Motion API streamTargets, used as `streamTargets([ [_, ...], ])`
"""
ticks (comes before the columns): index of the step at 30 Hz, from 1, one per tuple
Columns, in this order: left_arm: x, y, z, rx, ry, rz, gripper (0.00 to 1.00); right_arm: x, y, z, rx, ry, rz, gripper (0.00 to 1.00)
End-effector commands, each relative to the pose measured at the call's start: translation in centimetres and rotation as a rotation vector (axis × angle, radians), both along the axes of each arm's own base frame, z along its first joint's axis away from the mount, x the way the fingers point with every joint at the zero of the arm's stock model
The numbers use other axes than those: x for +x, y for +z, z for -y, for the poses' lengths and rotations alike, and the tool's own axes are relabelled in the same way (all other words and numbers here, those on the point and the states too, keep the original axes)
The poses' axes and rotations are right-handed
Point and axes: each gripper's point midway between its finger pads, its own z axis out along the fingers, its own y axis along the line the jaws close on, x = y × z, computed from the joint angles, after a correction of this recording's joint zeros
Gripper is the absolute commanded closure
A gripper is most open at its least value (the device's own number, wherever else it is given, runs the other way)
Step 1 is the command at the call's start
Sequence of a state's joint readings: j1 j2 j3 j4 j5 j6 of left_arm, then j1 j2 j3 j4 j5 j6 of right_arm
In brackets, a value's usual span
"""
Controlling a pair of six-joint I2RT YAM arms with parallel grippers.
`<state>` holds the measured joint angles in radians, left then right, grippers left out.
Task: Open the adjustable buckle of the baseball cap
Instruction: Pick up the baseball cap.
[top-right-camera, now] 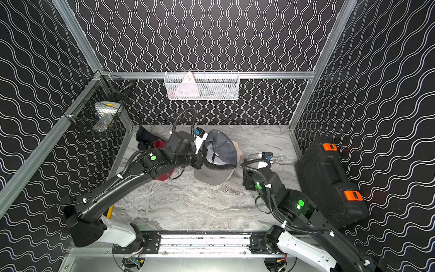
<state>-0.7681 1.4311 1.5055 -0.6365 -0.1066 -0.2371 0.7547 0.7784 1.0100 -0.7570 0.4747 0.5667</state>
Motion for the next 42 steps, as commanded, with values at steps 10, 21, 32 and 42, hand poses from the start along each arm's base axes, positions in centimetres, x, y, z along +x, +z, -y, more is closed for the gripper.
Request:
streamTargets([
  [10, -1.0, 2.1, -1.7, -0.038, 0.022, 0.087, 1.00, 5.8, -1.1, -2.3, 0.590, 0.151, -0.195, 0.38],
  [21, -1.6, 2.4, -1.8, -0.068, 0.011, 0.098, 1.00, 7.5, -2.4, -5.3, 0.828, 0.303, -0.287, 0.39],
  [32, -1.8, 2.5, -1.4, -0.084, 0.006, 0.096, 1.00, 7.3, -2.8, -6.2, 0.855, 0.343, -0.308, 0.43],
  [42, -1.5, 2.7, -0.6, -0.087, 0.001, 0.094, 1.00, 6.7, -3.3, -7.6, 0.829, 0.383, -0.323, 0.46],
])
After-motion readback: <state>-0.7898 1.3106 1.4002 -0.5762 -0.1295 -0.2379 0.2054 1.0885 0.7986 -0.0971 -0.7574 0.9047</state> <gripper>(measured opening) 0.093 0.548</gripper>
